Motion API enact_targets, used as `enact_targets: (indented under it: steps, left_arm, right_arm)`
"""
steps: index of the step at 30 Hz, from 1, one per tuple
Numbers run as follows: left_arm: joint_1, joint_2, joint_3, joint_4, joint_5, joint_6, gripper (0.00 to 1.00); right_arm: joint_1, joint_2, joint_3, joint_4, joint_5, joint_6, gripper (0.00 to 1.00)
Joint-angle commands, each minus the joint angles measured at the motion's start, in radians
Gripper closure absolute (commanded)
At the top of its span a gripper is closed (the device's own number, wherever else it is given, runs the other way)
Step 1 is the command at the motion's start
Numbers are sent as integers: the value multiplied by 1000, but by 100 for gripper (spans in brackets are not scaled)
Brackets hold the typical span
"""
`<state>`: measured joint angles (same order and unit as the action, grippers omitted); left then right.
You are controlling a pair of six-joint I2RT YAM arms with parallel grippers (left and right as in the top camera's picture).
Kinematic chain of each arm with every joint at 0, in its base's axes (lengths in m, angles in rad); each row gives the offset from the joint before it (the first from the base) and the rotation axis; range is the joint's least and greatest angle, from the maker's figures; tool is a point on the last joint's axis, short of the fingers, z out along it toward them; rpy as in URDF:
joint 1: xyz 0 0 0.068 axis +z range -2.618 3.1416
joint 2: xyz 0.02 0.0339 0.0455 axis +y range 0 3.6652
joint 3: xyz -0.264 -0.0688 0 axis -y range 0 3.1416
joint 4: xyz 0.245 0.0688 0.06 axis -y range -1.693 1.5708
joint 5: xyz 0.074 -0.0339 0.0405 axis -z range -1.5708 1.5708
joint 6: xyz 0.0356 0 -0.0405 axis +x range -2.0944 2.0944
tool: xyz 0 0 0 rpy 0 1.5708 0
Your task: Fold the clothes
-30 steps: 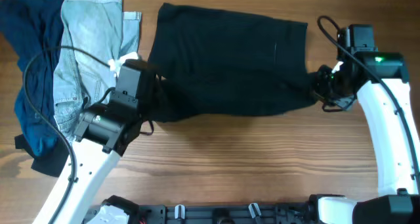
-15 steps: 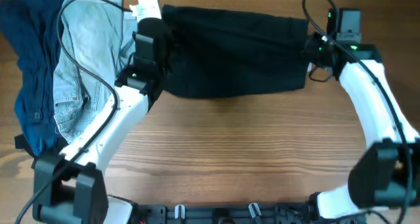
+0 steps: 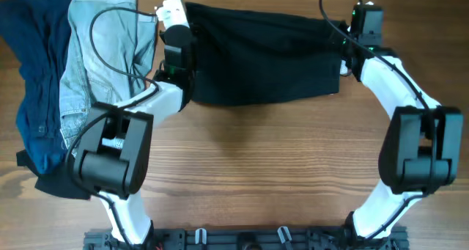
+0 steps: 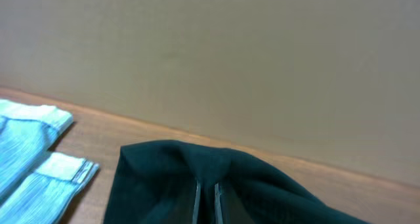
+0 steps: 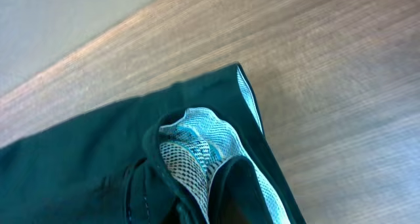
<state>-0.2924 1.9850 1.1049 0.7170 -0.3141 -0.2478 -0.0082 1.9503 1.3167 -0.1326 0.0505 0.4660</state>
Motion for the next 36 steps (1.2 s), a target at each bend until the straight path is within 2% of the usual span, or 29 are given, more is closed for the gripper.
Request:
enact_targets:
  steps: [1,10,11,12,13,15,18,20,23,27,30,32,34,36]
  left_arm:
    - [16,65,35,67,-42,9,96]
    - [23,209,231,65,-42,9,94]
    - [26,209,232,66,-42,9,73]
    - [31,209,232,66,-42,9,16]
    - [35,209,233,66,-42,9,0]
    - [46,209,233,66,-42,14,0]
    - [41,203,233,57,-43,119,0]
    - [30,181,233,-16,-47,162,0]
    - [30,129,233,-239,-45,166,0]
    - [30,85,233,-575,40,165,0]
    - [35,63,233,-731,111,163,0]
    - [54,63,233,-733,181,171,0]
    - [100,63,233,-650,383,218,0]
    - [111,63,233,-585,418,218,4]
  right_arm:
    - [-14,38,5,63,48,-23,96]
    - [-26,82,5,328,78,-48,96]
    - [-26,98,5,376,77,-46,93]
    - [-26,114,5,418,78,-44,29]
    - [-26,122,5,441,85,-43,0]
    - [-26,121,5,446,105,-45,0]
    - [-28,104,5,413,107,-49,0]
    - [-32,82,5,368,107,-76,0]
    - [-34,38,5,253,88,-162,0]
    - [-76,29,5,95,-186,-293,0]
    - [-101,30,5,49,-188,-301,0]
    - [-110,33,5,35,-211,-312,0]
    - [-109,43,5,32,-336,-353,0]
    - [-106,43,5,24,-337,-341,1]
